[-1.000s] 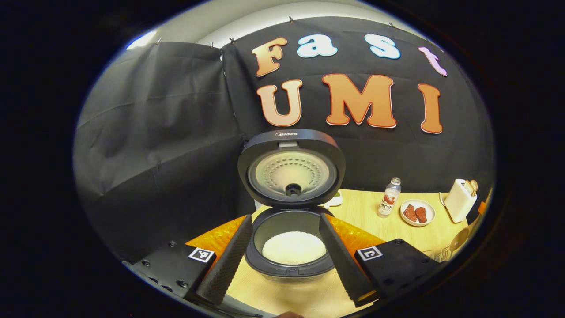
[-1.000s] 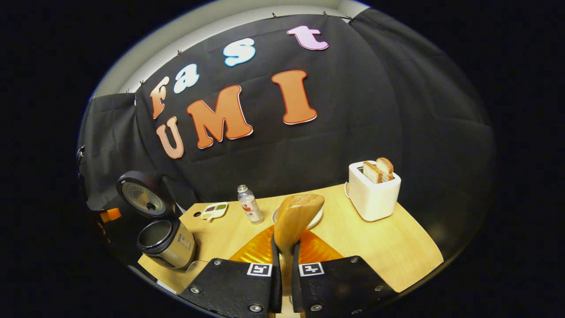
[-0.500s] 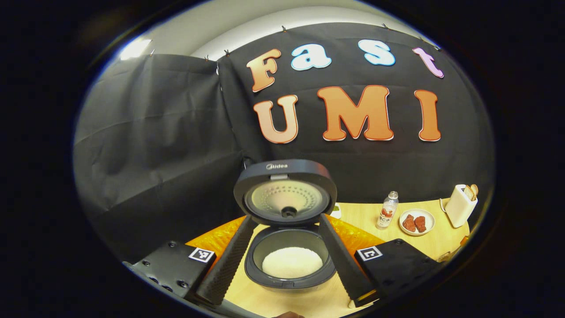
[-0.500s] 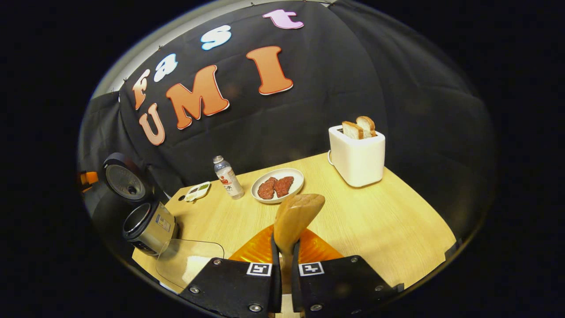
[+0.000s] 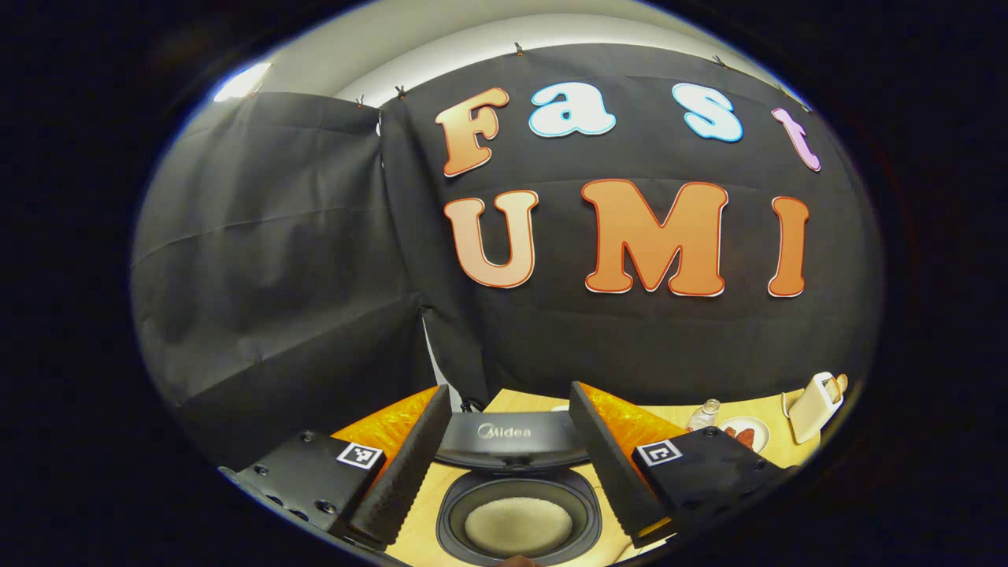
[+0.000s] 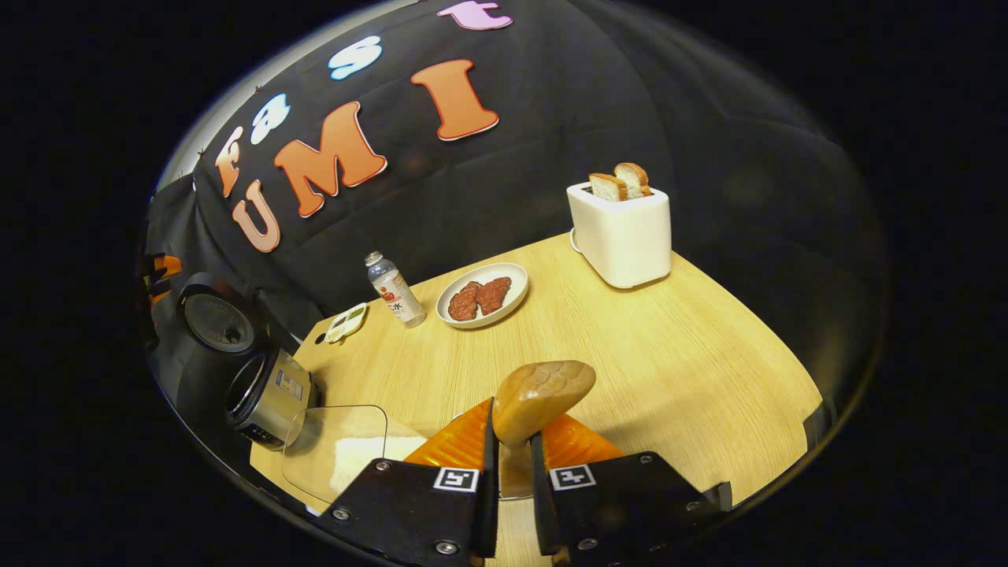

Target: Close the left gripper, press the button to open the rice cooker; take a wooden spoon from the chopstick holder with the right hand, scoop a spoonful of rice and pour it into the rice cooker, then put the wooden spoon back into the chopstick holder.

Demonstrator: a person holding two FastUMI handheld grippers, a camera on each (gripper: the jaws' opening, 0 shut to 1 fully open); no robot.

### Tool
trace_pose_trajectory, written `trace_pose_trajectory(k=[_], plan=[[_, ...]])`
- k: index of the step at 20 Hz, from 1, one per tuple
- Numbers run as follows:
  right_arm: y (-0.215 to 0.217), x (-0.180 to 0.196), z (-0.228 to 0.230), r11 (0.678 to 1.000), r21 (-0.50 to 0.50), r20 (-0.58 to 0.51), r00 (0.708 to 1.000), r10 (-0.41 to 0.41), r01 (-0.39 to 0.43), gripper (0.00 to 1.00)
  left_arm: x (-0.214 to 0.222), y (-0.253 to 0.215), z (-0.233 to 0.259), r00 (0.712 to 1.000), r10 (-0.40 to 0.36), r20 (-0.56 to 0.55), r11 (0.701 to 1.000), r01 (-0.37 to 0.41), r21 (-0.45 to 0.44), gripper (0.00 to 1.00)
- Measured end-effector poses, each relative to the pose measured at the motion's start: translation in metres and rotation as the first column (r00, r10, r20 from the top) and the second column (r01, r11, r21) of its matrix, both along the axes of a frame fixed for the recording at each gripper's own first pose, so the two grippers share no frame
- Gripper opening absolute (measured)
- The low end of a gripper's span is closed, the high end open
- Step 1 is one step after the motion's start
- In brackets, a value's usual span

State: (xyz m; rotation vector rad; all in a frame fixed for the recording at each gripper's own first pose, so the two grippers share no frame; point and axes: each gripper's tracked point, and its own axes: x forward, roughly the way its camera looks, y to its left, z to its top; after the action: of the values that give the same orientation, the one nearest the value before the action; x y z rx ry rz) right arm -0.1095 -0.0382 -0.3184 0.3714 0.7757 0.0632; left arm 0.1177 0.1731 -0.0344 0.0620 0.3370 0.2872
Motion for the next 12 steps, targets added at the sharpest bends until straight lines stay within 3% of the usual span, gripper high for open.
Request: trace_pose_trajectory(k=[2,4,7,12], plan=[[-0.01,-0.001,0.007,1.0,-0.012,0.009,1.0,-0.016,0.016,0.23,0.022,0.001,-0.013,0.999,-0.014,-0.046,1.0,0.013,-0.021,1.0],[-0.019,-0.003,0.014,1.0,-0.019,0.01,1.0,-0.024,0.025,0.32,0.029,0.01,-0.039,0.989,0.019,-0.145,0.998,-0.028,-0.057,1.0],[-0.033,-0.004,0.024,0.998,-0.044,0.023,0.999,-0.035,0.036,0.59,0.036,0.013,-0.049,0.976,0.03,-0.214,0.996,-0.047,-0.071,0.97],[-0.045,0.0,0.034,0.997,-0.068,0.044,0.999,-0.031,0.034,0.71,0.014,0.004,-0.066,0.945,0.045,-0.325,0.992,-0.08,-0.094,0.99]])
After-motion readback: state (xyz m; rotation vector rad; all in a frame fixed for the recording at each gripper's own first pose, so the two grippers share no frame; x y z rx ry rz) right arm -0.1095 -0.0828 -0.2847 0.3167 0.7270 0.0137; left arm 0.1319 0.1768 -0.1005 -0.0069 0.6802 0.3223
